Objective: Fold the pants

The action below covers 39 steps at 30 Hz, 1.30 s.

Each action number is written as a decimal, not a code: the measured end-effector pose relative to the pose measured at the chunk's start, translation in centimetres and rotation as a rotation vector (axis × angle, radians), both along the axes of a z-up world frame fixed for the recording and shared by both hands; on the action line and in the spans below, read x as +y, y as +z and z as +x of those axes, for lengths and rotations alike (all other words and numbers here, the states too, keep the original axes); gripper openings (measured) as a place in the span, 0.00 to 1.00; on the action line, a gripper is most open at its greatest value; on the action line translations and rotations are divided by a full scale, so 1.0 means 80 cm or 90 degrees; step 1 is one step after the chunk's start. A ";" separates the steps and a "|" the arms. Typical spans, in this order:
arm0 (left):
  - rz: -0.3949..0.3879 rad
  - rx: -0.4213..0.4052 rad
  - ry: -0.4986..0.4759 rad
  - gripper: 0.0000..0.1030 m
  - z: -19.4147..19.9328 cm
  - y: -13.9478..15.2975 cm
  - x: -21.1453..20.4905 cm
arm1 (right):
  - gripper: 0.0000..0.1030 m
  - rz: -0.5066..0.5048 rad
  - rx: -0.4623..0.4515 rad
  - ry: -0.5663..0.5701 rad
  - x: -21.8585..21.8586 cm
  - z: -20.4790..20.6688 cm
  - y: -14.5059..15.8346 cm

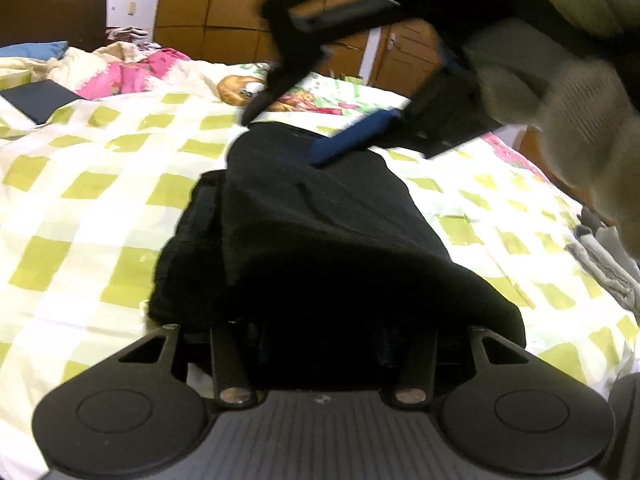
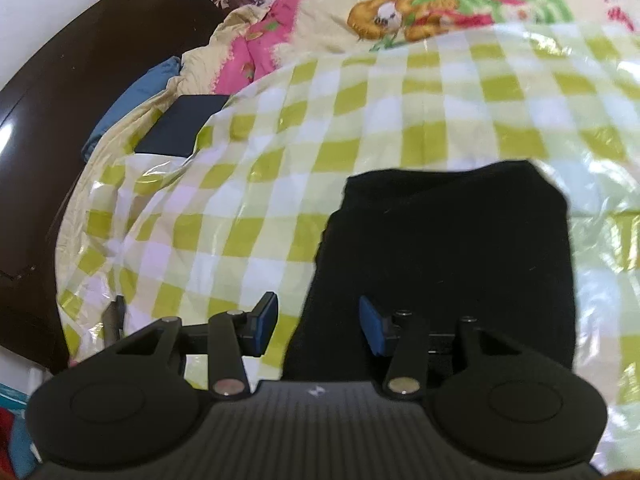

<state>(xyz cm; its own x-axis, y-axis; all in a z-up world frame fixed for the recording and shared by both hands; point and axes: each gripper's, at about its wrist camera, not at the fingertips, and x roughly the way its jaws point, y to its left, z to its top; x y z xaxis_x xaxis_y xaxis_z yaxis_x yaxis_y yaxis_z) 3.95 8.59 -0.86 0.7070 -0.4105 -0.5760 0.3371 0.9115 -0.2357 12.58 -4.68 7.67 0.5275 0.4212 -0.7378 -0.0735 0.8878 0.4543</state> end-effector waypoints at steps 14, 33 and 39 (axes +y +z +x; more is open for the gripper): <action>0.066 -0.044 0.041 0.59 -0.028 0.016 -0.001 | 0.49 -0.111 -0.032 0.091 0.035 0.041 -0.004; 0.125 -0.119 0.046 0.55 -0.030 0.023 -0.011 | 0.13 -0.158 -0.031 0.316 0.021 0.109 -0.018; 0.074 -0.094 0.097 0.42 -0.025 0.033 0.011 | 0.09 -0.103 -0.070 0.255 -0.008 0.109 0.003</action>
<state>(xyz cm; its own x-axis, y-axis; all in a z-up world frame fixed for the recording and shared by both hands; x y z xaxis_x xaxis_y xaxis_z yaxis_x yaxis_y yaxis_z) 1.95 9.47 1.80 0.8361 -0.2292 -0.4985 0.2161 0.9727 -0.0848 21.33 -5.30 7.90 0.4252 0.4930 -0.7590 -0.4671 0.8379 0.2825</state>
